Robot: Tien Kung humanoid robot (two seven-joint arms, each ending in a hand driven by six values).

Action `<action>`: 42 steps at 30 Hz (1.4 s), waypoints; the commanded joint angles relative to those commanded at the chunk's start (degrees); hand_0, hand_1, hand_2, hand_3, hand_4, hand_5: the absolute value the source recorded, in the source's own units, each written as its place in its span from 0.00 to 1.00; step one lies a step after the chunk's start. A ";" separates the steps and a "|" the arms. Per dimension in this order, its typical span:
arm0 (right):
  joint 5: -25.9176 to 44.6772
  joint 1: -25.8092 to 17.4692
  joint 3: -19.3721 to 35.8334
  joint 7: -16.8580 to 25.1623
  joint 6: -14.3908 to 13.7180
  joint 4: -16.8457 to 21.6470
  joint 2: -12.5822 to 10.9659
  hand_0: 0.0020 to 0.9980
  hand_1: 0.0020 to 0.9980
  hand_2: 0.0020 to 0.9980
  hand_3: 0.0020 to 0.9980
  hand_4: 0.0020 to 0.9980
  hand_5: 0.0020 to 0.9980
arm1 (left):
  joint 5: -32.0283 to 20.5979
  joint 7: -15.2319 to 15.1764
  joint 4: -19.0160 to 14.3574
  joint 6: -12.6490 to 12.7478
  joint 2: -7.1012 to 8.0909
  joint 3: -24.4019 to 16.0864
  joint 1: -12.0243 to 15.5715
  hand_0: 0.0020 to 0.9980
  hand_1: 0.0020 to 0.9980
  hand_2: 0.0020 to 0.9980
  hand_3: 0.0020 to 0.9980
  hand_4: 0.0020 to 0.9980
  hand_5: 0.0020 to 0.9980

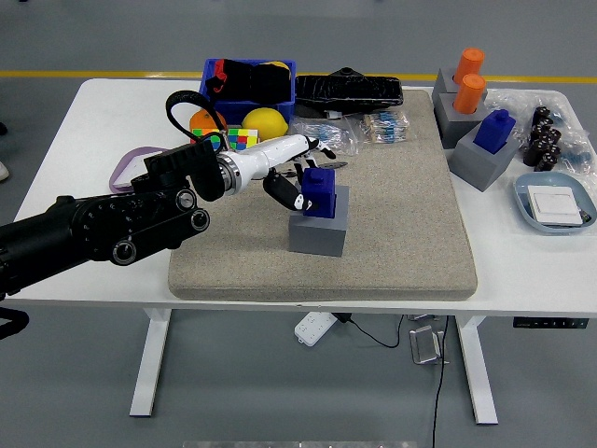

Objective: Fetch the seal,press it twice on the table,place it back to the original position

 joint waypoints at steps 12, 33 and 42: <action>-0.19 0.04 0.16 0.00 0.04 0.00 0.08 0.87 0.73 0.71 0.72 0.83 0.51 | -1.46 -1.25 0.73 0.90 -0.03 -0.35 0.14 0.88 0.81 0.74 0.89 0.87 0.00; -0.07 0.09 -0.39 0.00 0.05 0.02 0.13 0.87 0.73 0.71 0.72 0.83 0.51 | -7.29 -0.39 1.75 -4.49 0.59 -2.12 0.70 0.97 0.99 0.96 0.99 1.00 0.34; 0.09 -0.03 -0.78 -0.01 0.08 0.01 0.15 0.87 0.73 0.71 0.72 0.83 0.50 | -18.37 -4.33 4.79 -6.20 0.60 -4.75 1.87 1.00 1.00 1.00 1.00 1.00 0.63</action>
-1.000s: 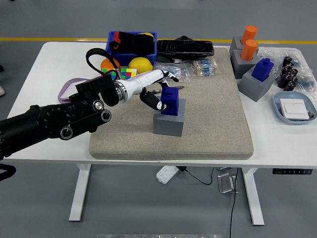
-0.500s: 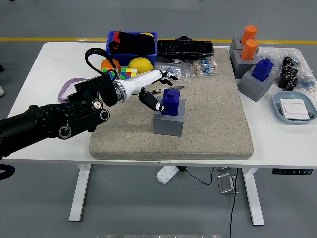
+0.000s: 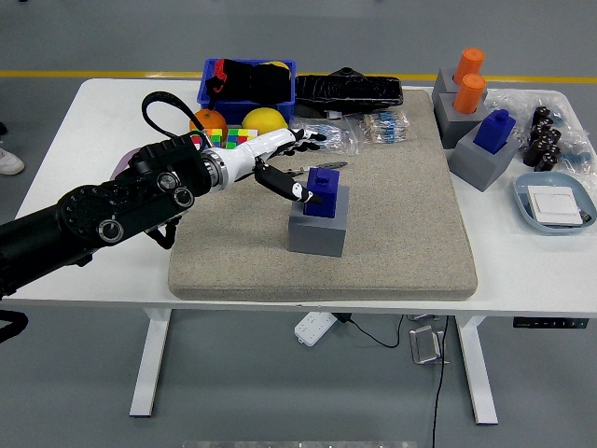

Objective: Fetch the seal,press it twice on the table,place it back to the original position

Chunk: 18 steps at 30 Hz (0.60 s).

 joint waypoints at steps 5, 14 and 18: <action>0.07 -0.11 -0.16 0.00 0.03 -0.01 0.10 0.87 0.73 0.71 0.72 0.83 0.51 | -5.33 -1.91 1.28 -0.48 0.16 -1.09 0.99 1.00 1.00 1.00 1.00 1.00 0.77; -0.08 -0.33 0.25 -0.01 0.01 0.03 0.14 0.87 0.73 0.71 0.72 0.83 0.50 | -12.23 -11.25 3.04 8.57 2.34 -7.29 4.66 1.00 1.00 1.00 1.00 1.00 1.00; -0.42 -0.44 0.77 -0.03 0.02 0.01 0.24 0.87 0.73 0.71 0.72 0.83 0.51 | -10.33 -14.26 3.84 13.23 4.44 -12.19 6.98 1.00 1.00 1.00 1.00 1.00 0.88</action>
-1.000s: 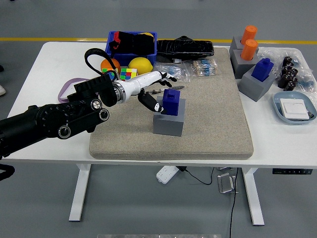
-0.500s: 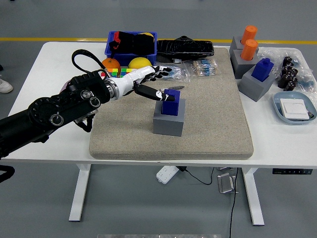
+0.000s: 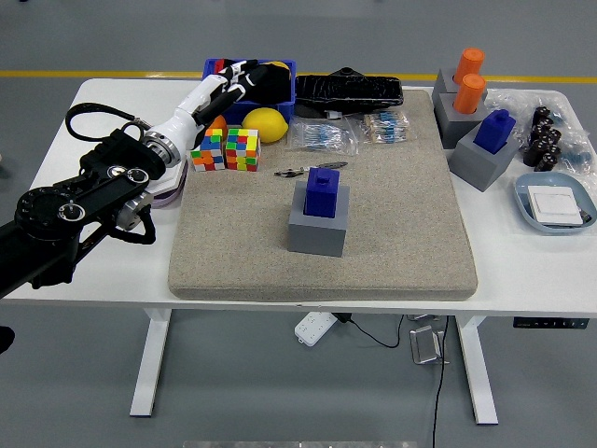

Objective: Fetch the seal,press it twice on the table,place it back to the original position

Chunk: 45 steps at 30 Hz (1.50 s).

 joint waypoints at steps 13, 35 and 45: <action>-0.84 -0.18 1.53 0.01 -0.02 0.08 0.14 0.87 0.73 0.71 0.72 0.83 0.51 | 1.70 -1.87 3.26 1.99 6.56 -14.06 7.18 0.98 0.99 0.98 0.99 0.96 0.71; -1.84 0.25 2.72 -0.03 -0.05 -0.03 0.72 0.87 0.73 0.71 0.72 0.83 0.51 | 2.60 -2.23 4.25 1.12 6.71 -23.19 11.27 0.96 0.96 0.95 0.98 0.95 0.68; -1.73 0.44 2.73 -0.01 -0.06 0.13 0.59 0.87 0.73 0.71 0.72 0.83 0.51 | 1.86 -2.09 5.08 0.85 6.72 -24.96 11.72 0.95 0.94 0.93 0.97 0.95 0.68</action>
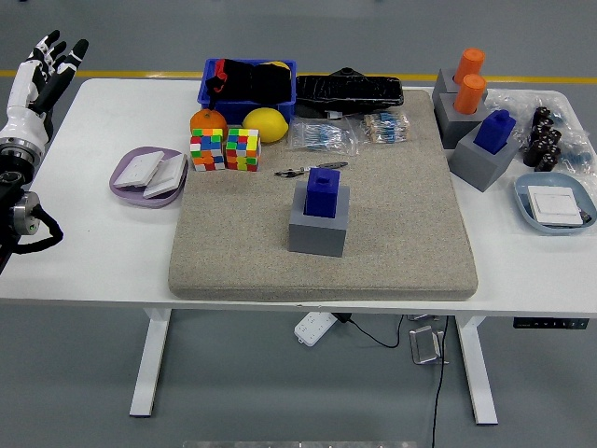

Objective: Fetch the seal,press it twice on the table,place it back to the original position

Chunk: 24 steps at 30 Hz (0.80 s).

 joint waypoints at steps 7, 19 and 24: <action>-0.62 -0.03 0.25 -0.03 0.05 -0.10 0.10 0.87 0.73 0.71 0.72 0.83 0.51 | -0.21 -0.54 -0.08 0.11 -0.51 -2.03 0.87 0.95 0.93 0.92 0.97 0.95 0.67; -0.23 0.09 -0.55 -0.05 0.01 -0.02 -0.15 0.87 0.73 0.71 0.72 0.83 0.51 | -0.87 -1.03 -0.23 0.11 -0.31 -2.11 1.08 0.94 0.92 0.91 0.96 0.94 0.67; -0.36 0.03 -0.63 -0.07 0.04 -0.07 -0.15 0.87 0.73 0.71 0.72 0.83 0.51 | -1.09 -0.57 -0.17 -0.37 -0.11 -1.31 1.35 0.94 0.91 0.91 0.96 0.94 0.66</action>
